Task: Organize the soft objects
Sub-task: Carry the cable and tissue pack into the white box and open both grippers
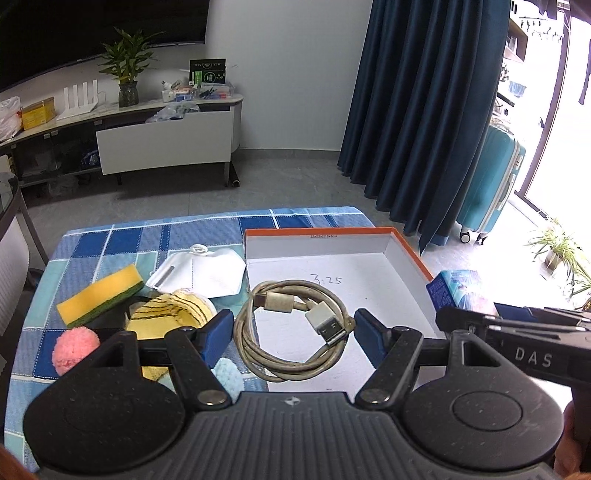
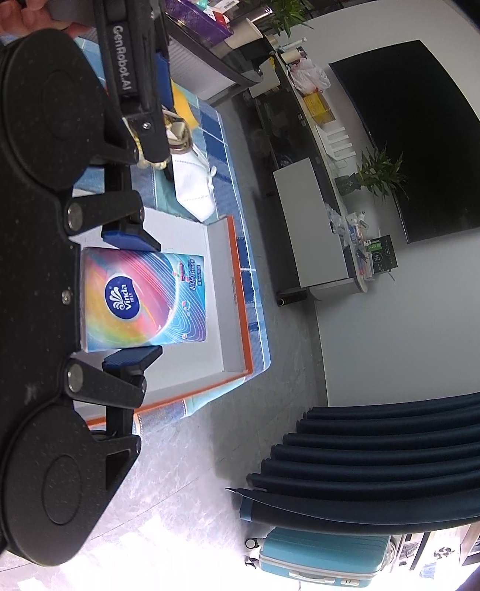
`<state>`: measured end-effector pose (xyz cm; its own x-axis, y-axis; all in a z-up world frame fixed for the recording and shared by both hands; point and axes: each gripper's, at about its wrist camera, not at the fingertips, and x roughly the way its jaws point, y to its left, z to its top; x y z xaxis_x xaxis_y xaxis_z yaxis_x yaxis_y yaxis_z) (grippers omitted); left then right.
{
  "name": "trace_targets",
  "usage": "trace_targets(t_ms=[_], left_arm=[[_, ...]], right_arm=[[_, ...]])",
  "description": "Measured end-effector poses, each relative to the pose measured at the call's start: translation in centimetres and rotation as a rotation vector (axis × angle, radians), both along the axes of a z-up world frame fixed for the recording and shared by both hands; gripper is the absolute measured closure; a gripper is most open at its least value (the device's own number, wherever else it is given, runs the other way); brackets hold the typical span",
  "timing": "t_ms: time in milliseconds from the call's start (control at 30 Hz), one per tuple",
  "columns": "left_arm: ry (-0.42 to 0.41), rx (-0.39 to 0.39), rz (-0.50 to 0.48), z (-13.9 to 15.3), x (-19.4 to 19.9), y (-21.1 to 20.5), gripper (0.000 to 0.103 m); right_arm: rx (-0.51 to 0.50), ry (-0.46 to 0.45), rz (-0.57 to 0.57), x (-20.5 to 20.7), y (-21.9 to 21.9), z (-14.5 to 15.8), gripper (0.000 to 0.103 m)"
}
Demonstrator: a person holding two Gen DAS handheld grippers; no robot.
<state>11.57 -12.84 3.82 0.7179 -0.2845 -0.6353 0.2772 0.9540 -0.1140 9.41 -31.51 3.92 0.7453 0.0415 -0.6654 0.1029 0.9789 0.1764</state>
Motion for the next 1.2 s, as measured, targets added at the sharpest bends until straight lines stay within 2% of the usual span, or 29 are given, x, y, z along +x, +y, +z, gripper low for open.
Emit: trace_targets(t_ms=[333, 1200], left_arm=[[0.029, 0.007, -0.038, -0.6, 1.6, -1.9, 0.031], [0.056, 0.015, -0.034, -2.0, 5.3, -4.3, 0.031]], right_arm=[[-0.015, 0.012, -0.011, 2.4, -1.6, -0.5, 0.039], [-0.030, 0.052, -0.009, 8.1, -3.1, -2.5, 0.039]])
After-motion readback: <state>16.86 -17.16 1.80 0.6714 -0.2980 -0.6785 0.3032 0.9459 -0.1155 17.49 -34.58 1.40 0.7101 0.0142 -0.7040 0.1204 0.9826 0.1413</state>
